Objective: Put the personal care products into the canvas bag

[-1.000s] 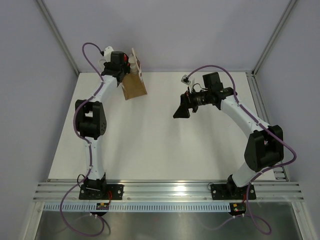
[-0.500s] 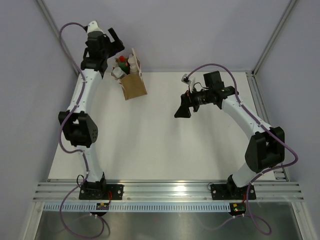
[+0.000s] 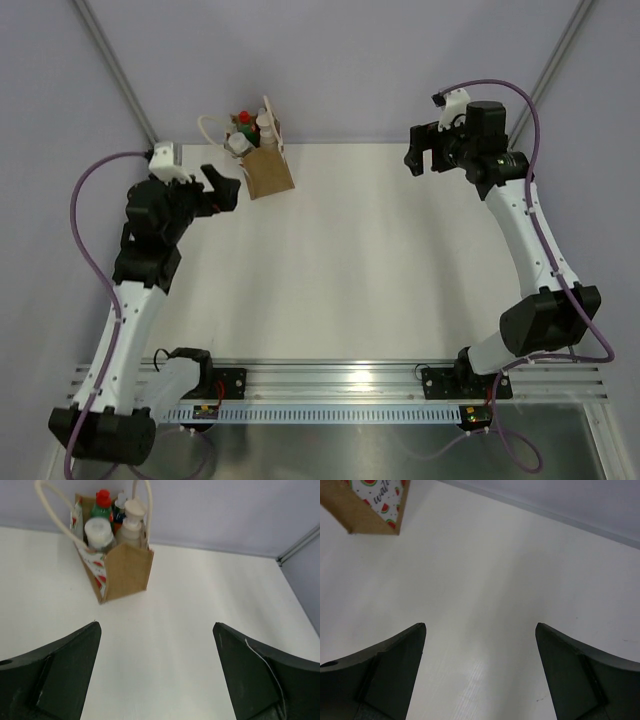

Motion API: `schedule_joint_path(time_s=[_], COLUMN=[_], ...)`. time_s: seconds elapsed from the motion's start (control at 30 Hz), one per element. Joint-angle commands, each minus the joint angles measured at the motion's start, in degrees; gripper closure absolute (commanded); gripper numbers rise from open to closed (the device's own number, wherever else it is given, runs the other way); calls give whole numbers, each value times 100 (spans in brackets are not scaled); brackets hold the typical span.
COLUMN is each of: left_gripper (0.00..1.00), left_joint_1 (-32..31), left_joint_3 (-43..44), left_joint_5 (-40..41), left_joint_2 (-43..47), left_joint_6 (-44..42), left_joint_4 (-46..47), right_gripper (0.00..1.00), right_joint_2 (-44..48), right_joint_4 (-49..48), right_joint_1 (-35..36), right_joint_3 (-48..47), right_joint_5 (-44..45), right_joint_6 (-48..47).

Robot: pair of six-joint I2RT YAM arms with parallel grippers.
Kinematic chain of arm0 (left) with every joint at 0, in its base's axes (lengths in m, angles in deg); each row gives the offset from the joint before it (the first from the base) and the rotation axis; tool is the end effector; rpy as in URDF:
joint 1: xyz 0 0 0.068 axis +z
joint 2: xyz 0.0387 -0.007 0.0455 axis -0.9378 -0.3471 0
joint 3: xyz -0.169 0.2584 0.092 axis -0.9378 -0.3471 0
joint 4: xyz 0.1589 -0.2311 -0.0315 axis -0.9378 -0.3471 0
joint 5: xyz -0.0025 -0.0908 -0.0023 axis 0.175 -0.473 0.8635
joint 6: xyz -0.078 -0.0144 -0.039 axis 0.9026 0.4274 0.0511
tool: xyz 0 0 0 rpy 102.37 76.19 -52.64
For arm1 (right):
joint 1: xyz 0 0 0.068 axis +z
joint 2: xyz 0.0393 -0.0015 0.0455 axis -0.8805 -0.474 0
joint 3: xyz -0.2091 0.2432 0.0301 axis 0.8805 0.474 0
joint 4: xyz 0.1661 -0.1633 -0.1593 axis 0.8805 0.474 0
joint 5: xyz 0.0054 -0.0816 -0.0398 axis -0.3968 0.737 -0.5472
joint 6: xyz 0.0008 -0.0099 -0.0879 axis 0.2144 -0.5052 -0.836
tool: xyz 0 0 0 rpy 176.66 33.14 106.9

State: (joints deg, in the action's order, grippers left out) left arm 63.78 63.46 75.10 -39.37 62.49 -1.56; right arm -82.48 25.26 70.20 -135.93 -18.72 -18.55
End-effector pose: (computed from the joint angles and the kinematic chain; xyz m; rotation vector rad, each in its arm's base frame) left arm 0.2542 -0.0388 0.4373 -0.0750 1.7239 -0.4555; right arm 0.3931 0.0804 0.4402 -0.4801 2.0050 0.2799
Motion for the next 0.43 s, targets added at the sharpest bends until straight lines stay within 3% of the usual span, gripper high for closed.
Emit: schedule_joint_path(time_s=[0.0,0.17,0.4], left_gripper=[1,1,1], left_joint_1=[-6,-6,-6], left_joint_3=[-738,-1608,-1891], left_joint_5=[-15,345,477], left_joint_2=[1028,2390,3008], left_joint_6=[-231,-90,-81], left_joint_4=[-148,-649,-983], right_gripper=[1,1,1], right_joint_2=[393,885,1325], right_joint_4=[-104,-25,72], right_joint_1=[4,-14,-14], right_joint_3=[50,393,437], right_joint_5=[1273,1300,1326], right_joint_6=[225,207,146])
